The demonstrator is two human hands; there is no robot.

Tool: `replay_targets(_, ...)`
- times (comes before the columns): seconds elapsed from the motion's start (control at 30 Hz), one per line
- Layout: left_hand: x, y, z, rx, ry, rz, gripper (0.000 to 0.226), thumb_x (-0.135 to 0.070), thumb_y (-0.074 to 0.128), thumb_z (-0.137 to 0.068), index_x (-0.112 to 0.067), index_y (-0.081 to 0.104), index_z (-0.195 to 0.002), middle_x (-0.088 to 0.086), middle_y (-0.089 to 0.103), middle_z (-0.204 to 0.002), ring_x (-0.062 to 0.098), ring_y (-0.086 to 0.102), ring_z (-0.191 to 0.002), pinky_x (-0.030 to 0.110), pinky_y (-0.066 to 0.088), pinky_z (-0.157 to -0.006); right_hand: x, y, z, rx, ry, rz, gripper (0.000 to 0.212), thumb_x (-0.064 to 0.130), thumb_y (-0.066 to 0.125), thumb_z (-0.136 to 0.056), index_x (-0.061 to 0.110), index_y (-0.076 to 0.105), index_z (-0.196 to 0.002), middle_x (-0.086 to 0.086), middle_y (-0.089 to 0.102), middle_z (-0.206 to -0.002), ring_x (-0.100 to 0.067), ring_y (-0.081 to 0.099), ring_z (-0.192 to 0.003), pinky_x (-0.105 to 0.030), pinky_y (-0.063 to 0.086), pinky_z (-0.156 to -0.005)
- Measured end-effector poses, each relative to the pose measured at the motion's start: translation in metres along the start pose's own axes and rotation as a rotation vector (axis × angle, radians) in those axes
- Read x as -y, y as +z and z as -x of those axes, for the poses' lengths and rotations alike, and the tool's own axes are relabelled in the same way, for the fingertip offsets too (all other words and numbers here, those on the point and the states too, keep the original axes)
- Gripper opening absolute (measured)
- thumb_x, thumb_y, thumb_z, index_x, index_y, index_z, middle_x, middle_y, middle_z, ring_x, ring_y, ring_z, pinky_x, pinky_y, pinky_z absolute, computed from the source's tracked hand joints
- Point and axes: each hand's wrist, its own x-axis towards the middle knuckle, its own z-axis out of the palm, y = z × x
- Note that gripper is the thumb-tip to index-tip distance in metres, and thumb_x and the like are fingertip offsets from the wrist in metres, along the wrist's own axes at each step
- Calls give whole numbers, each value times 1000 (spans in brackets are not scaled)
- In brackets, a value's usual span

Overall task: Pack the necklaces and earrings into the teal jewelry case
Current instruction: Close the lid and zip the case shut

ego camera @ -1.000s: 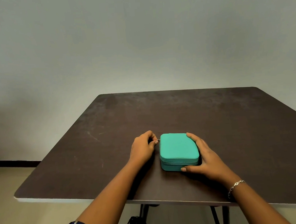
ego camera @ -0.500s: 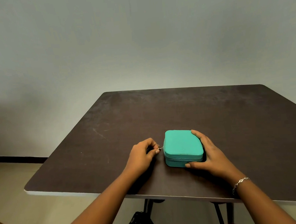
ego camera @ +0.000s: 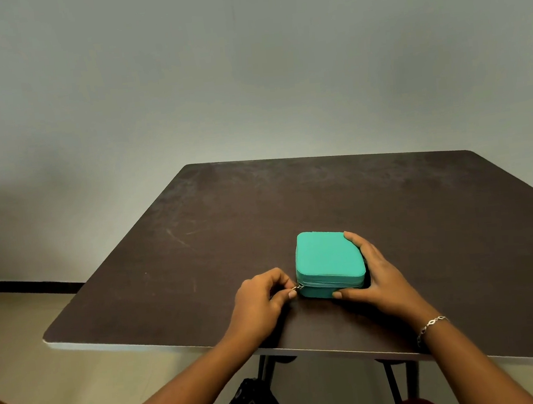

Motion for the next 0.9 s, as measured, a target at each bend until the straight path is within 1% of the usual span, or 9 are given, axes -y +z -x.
replay_targets(0.3, -3, 21, 4, -116, 123, 17, 30, -14, 68, -79, -35, 49, -68, -11, 48, -85, 9, 52, -86, 27, 47, -79, 0, -1, 1, -2, -11, 8, 93, 30, 80, -65, 41, 17, -133, 22, 25, -131, -1, 28, -121, -22, 29, -101)
replay_targets(0.4, 2, 18, -1, -115, 177, 62, 30, -24, 73, -75, -38, 47, -72, -12, 48, -89, 5, 50, -88, 15, 43, -73, 1, -1, 1, 0, 0, 10, 94, 32, 80, -65, 41, 17, -135, 19, 26, -135, -2, 27, -123, -24, 29, -102)
replay_targets(0.5, 11, 8, -9, -66, 182, 132, 39, -31, 76, -70, -38, 46, -95, -15, 48, -104, 0, 48, -98, 5, 39, -77, 1, -3, 1, 57, 43, -2, 105, 30, 80, -66, 34, 9, -143, 11, 17, -149, -5, 21, -130, -26, 23, -107)
replay_targets(0.57, 15, 3, -15, 48, 135, 162, 60, -31, 75, -71, -33, 40, -121, -15, 42, -126, 0, 42, -115, 0, 35, -85, 1, -5, 5, 99, 86, -43, 116, 28, 82, -64, 33, -2, -144, 10, 4, -153, -7, 12, -137, -25, 16, -109)
replay_targets(0.6, 17, 1, -19, 113, 107, 187, 73, -30, 74, -72, -29, 34, -133, -14, 37, -136, 2, 36, -124, 2, 32, -92, 2, -6, 9, 106, 108, -71, 119, 27, 82, -63, 34, -7, -143, 11, -1, -154, -8, 8, -140, -25, 15, -110)
replay_targets(0.67, 18, -2, -26, 222, 68, 241, 90, -33, 73, -71, -26, 21, -143, -10, 26, -148, 7, 27, -135, 17, 28, -106, 6, -6, 21, 85, 149, -95, 121, 28, 81, -63, 37, -10, -142, 13, -6, -153, -8, 3, -141, -29, 15, -113)
replay_targets(0.73, 17, -5, -34, 287, 46, 272, 100, -40, 72, -66, -28, 13, -145, -7, 19, -153, 10, 20, -140, 30, 22, -114, 13, -2, 36, -37, 175, -98, 113, 28, 80, -65, 37, -2, -143, 17, 3, -149, -5, 10, -137, -30, 22, -110)
replay_targets(0.8, 16, -6, -40, 338, 20, 279, 108, -45, 73, -63, -29, 7, -146, -7, 14, -155, 12, 17, -141, 34, 19, -116, 22, 7, 50, -294, 163, -162, 90, 21, 78, -69, 38, 22, -138, 18, 25, -138, -1, 28, -126, -24, 34, -99)
replay_targets(0.9, 17, -5, -49, 410, 16, 261, 118, -53, 77, -58, -29, 2, -146, -10, 9, -155, 9, 15, -141, 36, 17, -117, 33, 29, 65, -577, 113, -173, 42, 9, 73, -73, 34, 54, -101, 13, 55, -109, 1, 52, -100, -22, 49, -79)
